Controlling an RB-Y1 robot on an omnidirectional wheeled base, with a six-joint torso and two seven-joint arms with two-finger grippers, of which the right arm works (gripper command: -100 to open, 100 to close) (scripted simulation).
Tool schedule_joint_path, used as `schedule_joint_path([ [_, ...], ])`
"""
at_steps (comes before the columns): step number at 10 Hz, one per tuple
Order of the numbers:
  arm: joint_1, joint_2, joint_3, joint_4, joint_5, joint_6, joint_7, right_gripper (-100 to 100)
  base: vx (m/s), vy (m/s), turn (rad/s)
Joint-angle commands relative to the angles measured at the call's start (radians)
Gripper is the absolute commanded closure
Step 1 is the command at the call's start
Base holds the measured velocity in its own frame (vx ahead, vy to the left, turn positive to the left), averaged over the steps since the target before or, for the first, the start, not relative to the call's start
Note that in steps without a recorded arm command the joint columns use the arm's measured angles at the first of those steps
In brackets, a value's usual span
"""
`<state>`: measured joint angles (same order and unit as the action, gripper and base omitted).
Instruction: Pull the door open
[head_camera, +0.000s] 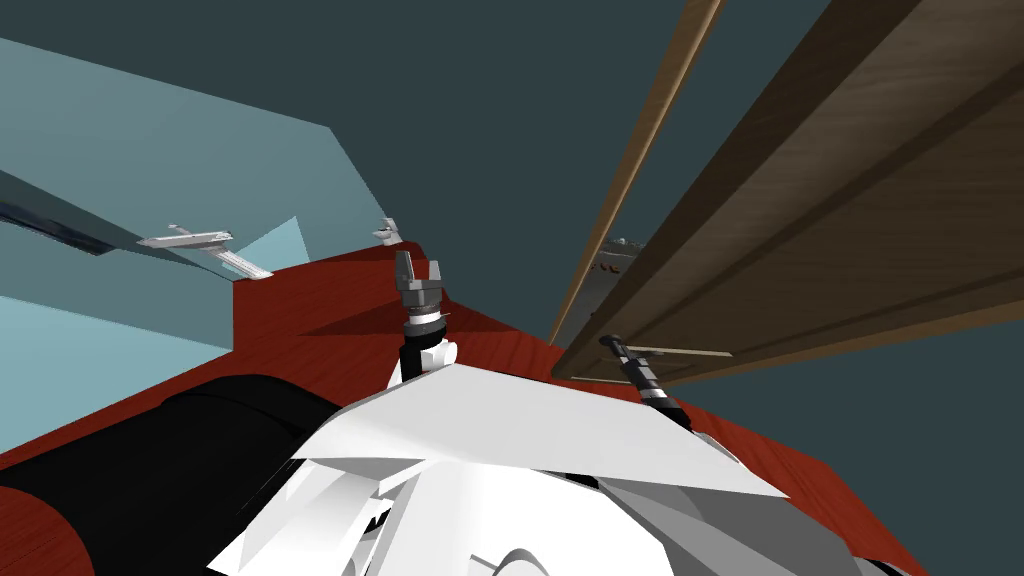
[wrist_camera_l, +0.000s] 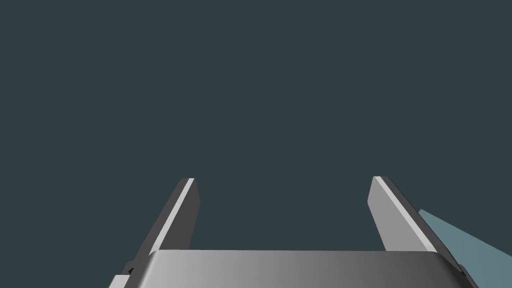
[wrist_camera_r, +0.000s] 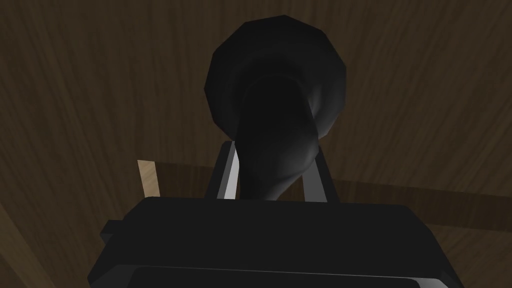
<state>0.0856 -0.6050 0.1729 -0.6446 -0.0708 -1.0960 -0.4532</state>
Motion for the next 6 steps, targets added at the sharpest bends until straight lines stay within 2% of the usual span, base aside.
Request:
schedule_joint_path([
  [1,-0.003,-0.013,-0.002,0.029,-0.002,-0.029,-0.005,100,-0.145,-0.041,0.089],
  [2,-0.004,-0.003,0.003,0.024,0.001,-0.019,-0.004,100,-0.066,-0.015,0.019],
  [3,0.003,-0.009,0.007,0.038,0.000,-0.044,-0.008,100,-0.147,-0.052,0.222],
  [5,0.011,-0.017,0.010,0.051,-0.003,-0.068,-0.013,100,-0.214,-0.135,0.220],
  [6,0.011,-0.017,0.010,0.051,-0.003,-0.068,-0.013,100,-0.158,-0.099,0.057],
])
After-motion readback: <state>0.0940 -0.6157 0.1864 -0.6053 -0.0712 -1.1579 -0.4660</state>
